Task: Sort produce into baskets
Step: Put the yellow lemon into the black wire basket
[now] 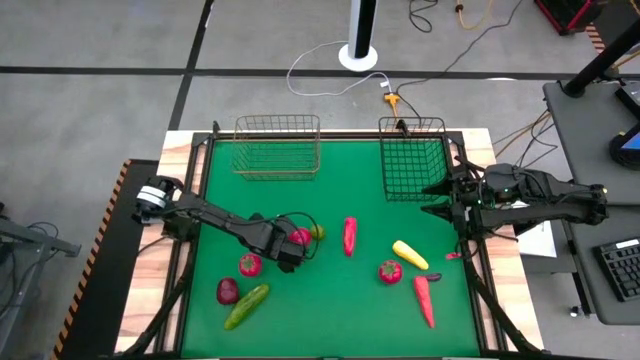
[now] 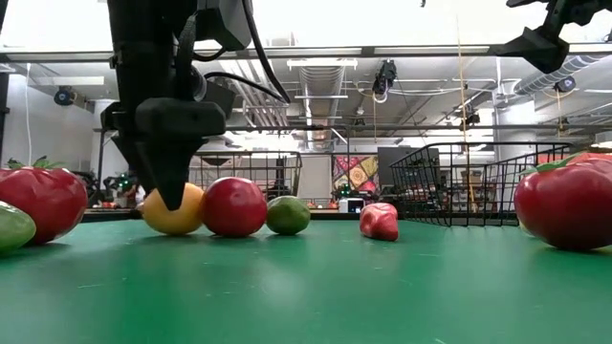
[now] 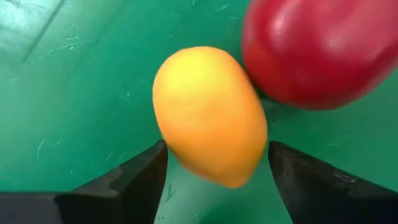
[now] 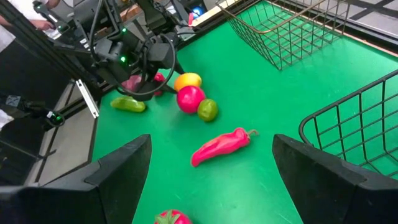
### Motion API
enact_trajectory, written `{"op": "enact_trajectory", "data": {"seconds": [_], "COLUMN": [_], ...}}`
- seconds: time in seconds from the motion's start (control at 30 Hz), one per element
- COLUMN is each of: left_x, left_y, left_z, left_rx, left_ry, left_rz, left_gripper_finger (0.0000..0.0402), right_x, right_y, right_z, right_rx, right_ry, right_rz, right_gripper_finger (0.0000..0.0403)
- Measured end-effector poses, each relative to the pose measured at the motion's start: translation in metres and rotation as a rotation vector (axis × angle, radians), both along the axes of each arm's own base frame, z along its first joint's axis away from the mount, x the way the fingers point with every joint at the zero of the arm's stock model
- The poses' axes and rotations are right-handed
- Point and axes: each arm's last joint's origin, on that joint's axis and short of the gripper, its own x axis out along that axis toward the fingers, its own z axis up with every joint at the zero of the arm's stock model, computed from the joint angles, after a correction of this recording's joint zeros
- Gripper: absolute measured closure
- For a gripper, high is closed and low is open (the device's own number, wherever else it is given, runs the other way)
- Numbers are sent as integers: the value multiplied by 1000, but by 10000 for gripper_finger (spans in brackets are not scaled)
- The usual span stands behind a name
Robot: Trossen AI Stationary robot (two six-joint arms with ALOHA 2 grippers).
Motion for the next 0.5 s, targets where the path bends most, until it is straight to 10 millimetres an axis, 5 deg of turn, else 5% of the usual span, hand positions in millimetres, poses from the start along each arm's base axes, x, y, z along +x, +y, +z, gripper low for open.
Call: {"op": "enact_trajectory", "data": {"seconds": [0.5], "left_x": [0], "left_y": [0], "left_z": [0], "left_rx": [-1], "left_ry": [0], "left_rz": [-7], "left_gripper_finger": [243], "right_x": [0], "right_y": [0], "right_z": [0], "right_rx": [-8], "right_ry": [0], "right_rz": [3], "right_gripper_finger": [76]}}
